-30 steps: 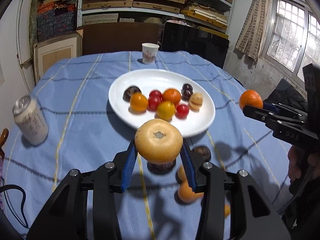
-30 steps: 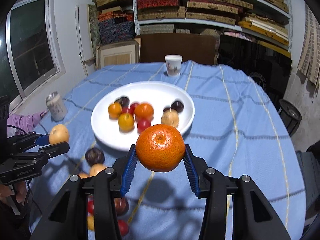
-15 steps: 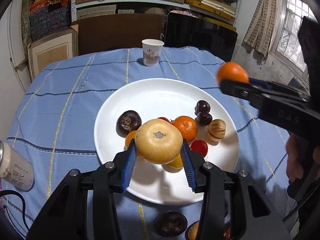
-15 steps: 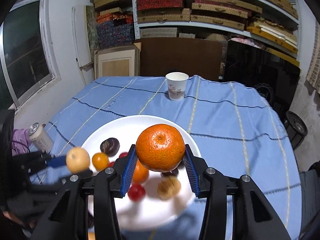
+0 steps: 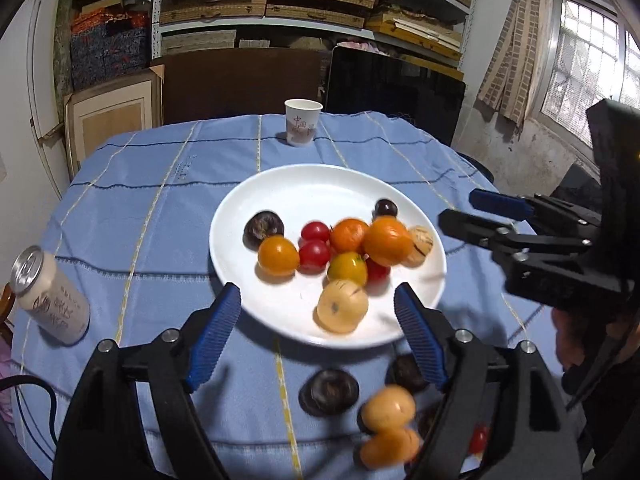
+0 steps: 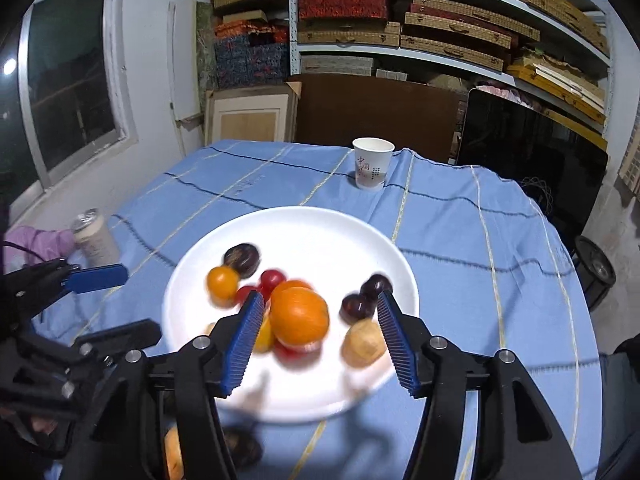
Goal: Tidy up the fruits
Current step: 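Lower the mandarin and pale fruit onto the plate and open both grippers, then grasp a red tomato with the right gripper, then grasp a small yellow-brown fruit with the left gripper while the right holds its tomato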
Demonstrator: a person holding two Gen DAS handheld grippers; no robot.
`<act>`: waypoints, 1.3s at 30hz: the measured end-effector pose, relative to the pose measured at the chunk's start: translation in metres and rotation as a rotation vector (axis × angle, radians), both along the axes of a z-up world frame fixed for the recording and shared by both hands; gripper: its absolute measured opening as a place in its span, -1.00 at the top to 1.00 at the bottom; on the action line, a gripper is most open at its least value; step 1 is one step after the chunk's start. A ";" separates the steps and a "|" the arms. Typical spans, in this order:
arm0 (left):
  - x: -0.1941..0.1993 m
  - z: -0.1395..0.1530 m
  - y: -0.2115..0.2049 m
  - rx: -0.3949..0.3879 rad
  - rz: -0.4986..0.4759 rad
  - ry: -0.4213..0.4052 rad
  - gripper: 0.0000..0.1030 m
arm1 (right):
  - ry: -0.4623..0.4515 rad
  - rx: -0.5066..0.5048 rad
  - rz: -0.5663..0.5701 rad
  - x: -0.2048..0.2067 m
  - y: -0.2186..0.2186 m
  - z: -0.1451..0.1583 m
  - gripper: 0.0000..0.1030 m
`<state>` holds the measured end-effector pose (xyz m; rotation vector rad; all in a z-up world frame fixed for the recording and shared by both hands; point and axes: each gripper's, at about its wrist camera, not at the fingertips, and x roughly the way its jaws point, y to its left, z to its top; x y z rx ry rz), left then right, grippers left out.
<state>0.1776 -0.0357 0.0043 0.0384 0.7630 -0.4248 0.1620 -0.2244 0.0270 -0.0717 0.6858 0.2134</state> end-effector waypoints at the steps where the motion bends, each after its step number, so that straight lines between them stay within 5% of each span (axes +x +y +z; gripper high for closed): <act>1: -0.008 -0.001 0.002 0.001 -0.007 0.002 -0.49 | -0.004 0.008 -0.004 -0.014 -0.003 0.001 -0.16; 13: -0.091 -0.054 0.020 0.016 -0.061 0.095 -0.49 | 0.128 0.052 0.031 -0.131 -0.012 -0.068 -0.17; 26: -0.123 -0.067 0.005 0.085 -0.128 0.099 -0.49 | 0.148 -0.001 0.081 -0.150 0.013 -0.082 -0.09; 34: -0.134 -0.074 -0.003 0.123 -0.160 0.108 -0.49 | 0.186 -0.048 0.124 -0.145 0.027 -0.094 0.15; 36: -0.136 -0.074 -0.005 0.127 -0.167 0.106 -0.49 | 0.193 -0.044 0.123 -0.142 0.028 -0.097 0.42; 39: -0.138 -0.074 -0.012 0.132 -0.182 0.103 -0.49 | 0.170 -0.042 0.114 -0.145 0.025 -0.096 0.43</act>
